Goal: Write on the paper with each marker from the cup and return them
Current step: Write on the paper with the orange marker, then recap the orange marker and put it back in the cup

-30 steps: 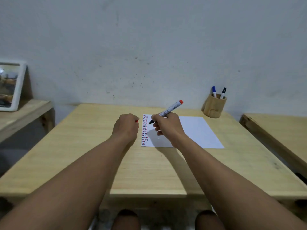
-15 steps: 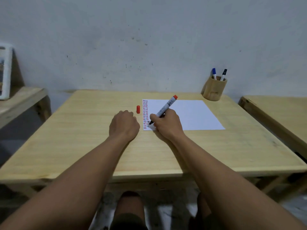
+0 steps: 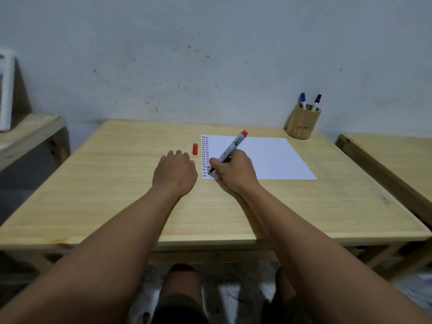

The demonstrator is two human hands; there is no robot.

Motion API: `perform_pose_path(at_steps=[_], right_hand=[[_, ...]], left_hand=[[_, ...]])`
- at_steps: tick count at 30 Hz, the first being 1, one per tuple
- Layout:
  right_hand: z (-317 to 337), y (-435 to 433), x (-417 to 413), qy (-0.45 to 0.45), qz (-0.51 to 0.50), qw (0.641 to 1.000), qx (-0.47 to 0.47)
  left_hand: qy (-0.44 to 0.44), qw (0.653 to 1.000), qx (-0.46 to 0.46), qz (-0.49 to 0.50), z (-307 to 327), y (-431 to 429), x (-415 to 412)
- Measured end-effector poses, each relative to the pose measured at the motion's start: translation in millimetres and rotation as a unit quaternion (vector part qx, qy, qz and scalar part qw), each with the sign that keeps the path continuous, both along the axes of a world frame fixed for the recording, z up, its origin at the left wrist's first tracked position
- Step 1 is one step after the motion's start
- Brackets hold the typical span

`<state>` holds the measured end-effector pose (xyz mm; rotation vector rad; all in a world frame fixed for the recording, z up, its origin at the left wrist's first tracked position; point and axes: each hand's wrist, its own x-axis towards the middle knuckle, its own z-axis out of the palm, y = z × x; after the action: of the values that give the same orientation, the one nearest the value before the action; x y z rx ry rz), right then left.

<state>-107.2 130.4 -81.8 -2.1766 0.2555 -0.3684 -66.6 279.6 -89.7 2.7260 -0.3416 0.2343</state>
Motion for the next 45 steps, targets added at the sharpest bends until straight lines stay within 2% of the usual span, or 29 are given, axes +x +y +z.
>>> perform_pose_path(at_steps=[10, 19, 25, 30, 32, 37, 41, 45], right_hand=[[1.7, 0.1, 0.4, 0.008, 0.011, 1.000, -0.005], [4.6, -7.3, 1.1, -0.018, -0.034, 0.987, 0.154], [7.0, -13.5, 6.4, -0.018, -0.034, 0.973, 0.229], [18.6, -21.4, 11.5, -0.026, -0.028, 0.963, 0.266], [26.9, -23.5, 11.2, -0.026, -0.030, 0.955, 0.295], [49.8, -29.6, 10.8, -0.045, -0.027, 0.937, 0.346], [62.9, -38.2, 13.7, -0.071, -0.073, 0.929, 0.355], [77.3, -45.1, 10.0, -0.100, -0.073, 0.917, 0.378]], left_hand=[[-0.023, 1.000, -0.002, -0.002, 0.6, -1.4, -1.5], [-0.016, 0.987, -0.139, 0.076, 17.0, -9.1, 19.6], [0.010, 0.997, -0.073, 0.002, 23.1, -13.0, 43.1], [-0.018, 0.996, -0.087, 0.009, 22.6, -15.7, 45.8], [-0.025, 0.992, -0.119, 0.016, 27.9, -18.0, 41.5], [0.017, 0.945, -0.327, 0.027, 51.1, -30.4, 37.6], [0.072, 0.905, -0.420, 0.011, 67.4, -39.4, 33.6], [0.134, 0.854, -0.502, -0.004, 81.1, -51.6, 28.1]])
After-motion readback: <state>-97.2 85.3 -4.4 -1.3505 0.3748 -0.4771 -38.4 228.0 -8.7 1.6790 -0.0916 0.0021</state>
